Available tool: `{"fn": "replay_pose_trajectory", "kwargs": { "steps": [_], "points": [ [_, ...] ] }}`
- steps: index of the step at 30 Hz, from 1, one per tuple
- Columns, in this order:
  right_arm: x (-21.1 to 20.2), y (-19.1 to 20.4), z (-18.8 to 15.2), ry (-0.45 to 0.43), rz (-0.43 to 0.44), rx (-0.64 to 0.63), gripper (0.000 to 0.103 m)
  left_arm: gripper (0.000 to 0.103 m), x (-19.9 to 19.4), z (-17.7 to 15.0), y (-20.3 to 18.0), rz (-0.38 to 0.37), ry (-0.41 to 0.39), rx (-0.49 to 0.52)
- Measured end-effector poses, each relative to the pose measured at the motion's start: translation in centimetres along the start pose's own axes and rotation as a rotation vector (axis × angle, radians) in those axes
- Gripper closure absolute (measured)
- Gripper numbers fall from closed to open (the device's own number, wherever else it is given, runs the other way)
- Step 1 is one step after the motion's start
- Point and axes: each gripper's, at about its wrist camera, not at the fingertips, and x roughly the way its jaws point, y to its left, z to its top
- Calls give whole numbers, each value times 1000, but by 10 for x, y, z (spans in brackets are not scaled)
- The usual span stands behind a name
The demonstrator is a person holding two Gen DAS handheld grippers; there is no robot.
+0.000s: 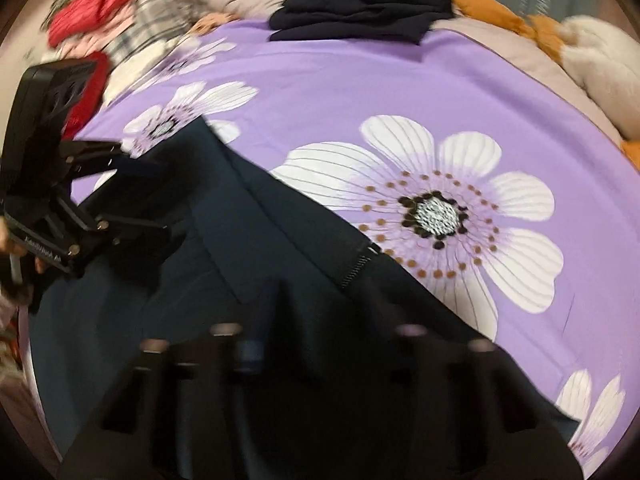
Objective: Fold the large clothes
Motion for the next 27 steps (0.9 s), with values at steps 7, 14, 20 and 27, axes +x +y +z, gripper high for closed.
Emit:
{"fn": "replay_pose_trajectory", "kwargs": {
  "steps": [7,14,20,27],
  "points": [
    [-3,33,-8,25,-142,-190,98,19,3,2,1,-6,-15,-11],
    [6,27,17,-50,-388,-198,99,19,15,20,9,45,-52,-69],
    [17,4,21,-47,-360,-91,100,19,27,31,18,82,-56,-103],
    [-35,-34,16,-158,-352,147,84,19,-3,33,46,96,-104,-169]
  ]
}}
